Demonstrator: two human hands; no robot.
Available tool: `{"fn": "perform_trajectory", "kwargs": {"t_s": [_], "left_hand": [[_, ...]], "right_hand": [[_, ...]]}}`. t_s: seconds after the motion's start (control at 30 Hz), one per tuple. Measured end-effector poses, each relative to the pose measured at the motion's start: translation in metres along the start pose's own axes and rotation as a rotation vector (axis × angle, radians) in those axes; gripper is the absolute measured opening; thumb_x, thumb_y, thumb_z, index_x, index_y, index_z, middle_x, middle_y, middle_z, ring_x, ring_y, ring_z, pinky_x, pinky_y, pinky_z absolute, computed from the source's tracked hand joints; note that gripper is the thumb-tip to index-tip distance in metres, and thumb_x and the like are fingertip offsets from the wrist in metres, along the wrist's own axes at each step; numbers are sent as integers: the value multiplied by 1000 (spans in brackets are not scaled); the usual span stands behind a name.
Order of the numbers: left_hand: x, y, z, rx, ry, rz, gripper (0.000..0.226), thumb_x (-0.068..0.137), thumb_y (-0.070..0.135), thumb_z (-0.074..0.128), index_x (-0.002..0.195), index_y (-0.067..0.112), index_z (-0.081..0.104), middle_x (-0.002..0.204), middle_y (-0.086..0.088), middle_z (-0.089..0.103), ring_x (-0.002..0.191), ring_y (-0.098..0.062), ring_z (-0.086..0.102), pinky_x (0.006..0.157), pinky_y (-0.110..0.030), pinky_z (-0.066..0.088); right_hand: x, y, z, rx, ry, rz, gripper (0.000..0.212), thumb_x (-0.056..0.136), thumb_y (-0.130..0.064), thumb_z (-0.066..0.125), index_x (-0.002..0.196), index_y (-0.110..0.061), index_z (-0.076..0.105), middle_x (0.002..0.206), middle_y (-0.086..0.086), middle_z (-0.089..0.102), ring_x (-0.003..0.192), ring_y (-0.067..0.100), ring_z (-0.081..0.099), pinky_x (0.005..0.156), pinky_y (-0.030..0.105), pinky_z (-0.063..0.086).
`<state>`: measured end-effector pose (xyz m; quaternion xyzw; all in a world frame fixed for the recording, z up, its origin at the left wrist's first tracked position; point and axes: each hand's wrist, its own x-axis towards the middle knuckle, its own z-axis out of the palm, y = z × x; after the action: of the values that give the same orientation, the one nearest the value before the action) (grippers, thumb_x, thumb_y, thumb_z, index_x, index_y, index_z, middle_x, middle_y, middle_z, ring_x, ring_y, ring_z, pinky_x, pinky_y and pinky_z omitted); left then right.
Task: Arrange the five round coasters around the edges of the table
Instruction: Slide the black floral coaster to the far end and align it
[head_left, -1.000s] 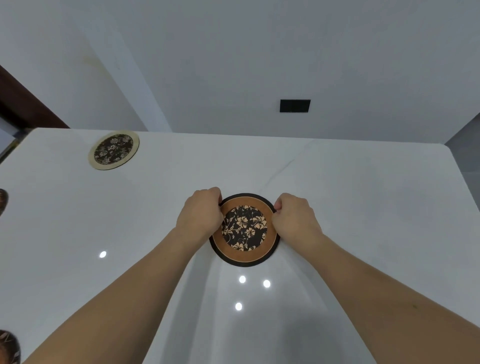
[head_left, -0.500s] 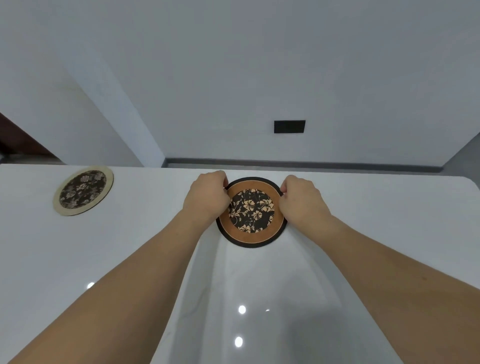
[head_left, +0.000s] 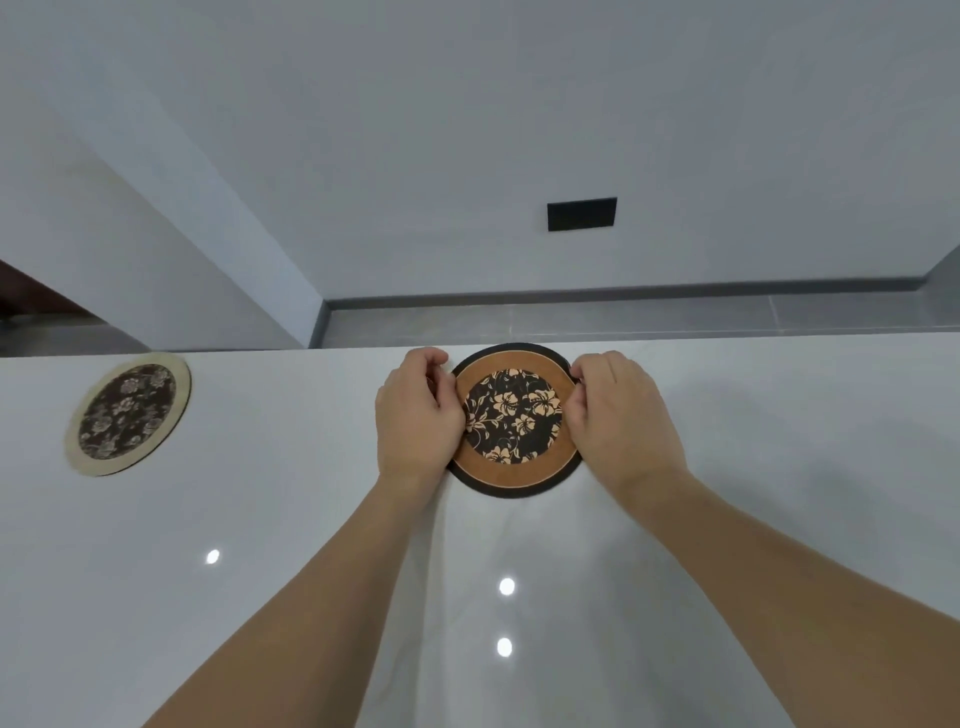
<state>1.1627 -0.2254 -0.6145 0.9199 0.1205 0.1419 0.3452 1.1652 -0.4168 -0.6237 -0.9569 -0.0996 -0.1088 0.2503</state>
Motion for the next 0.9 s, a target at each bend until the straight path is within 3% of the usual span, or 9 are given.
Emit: {"fn": "perform_trajectory", "kwargs": {"t_s": [0.4,0.67,0.9], "left_hand": [[3,-1,1,24,1,-28,20,95,20,53,113,16,60,97,1,68,91,-19,61,87,-45,51],[4,1,1,66,-2,-17,19,94,20,54,110,17,65,101,2,69,92,-16,61,88,-41,52],[7,-3,4,186,-27,45,20,94,19,51,105,16,68,104,-1,67,95,-16,57,87,-36,49]], "right_hand": [[2,4,5,-28,32,14,17,86,-14,46,93,-7,60,84,10,61,75,28,56,71,39,47],[3,4,5,-38,30,44,6,87,-11,52,89,-8,57,83,9,60,74,27,53,72,39,44],[4,4,6,-158,70,86,25,85,-22,43,97,-10,62,91,8,58,85,29,52,76,41,45]]}}
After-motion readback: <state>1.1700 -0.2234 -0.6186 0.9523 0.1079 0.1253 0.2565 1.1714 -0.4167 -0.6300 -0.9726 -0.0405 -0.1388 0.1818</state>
